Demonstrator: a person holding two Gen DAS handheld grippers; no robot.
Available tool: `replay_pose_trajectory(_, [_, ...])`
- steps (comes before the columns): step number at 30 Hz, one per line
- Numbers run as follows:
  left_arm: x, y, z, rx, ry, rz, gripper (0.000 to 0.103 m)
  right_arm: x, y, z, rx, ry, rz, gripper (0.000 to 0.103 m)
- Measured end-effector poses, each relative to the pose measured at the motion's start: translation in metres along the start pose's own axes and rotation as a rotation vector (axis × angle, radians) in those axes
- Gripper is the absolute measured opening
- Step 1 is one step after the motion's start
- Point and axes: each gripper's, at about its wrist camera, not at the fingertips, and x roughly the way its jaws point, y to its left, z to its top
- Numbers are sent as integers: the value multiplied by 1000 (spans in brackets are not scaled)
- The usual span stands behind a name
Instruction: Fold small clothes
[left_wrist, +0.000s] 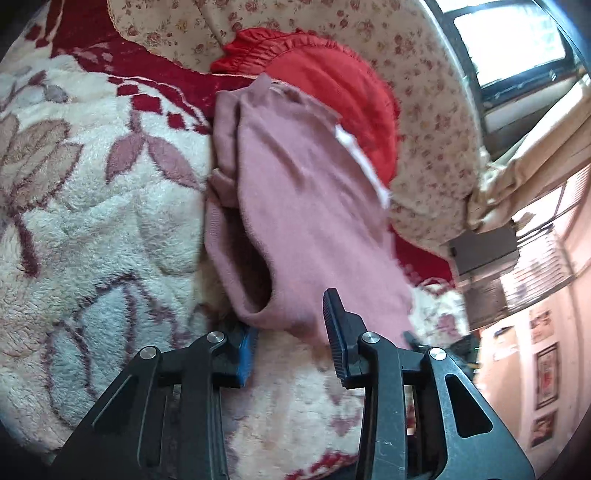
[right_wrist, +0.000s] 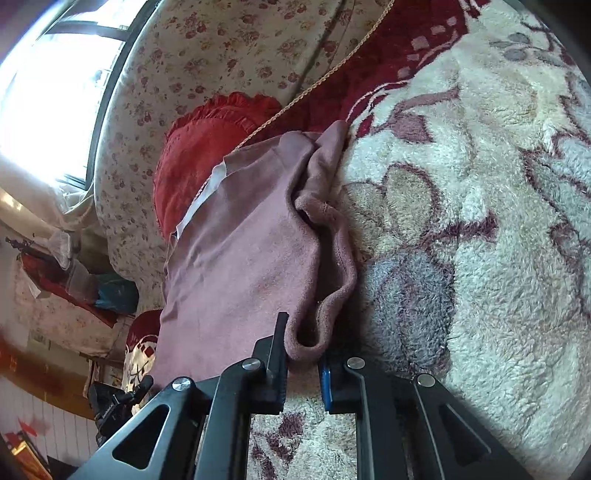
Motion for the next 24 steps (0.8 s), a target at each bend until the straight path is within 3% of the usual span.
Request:
replay_pose_trajectory(10, [-1,11,5,-45,-48,-23,32,3,13,-3,-84,-5,-64,13])
replay_pose_trajectory(11, [-1,11,6,-43,-57,-20,26,4,16,-3,-110,-7,-82,13])
replay_pose_trajectory(12, [1,12,7,-43,-54,-15,6,3,18,-4,-123,-9,-92,13])
replay_pose_trajectory(18, [-8,7,0,12,-34,36,5,-18,34,-6,-239,-80,-126,5])
replay_pose_trajectory(24, [-36,-4,-38,35,7,44,5,-71,32,-38,-221,-88,-116,5])
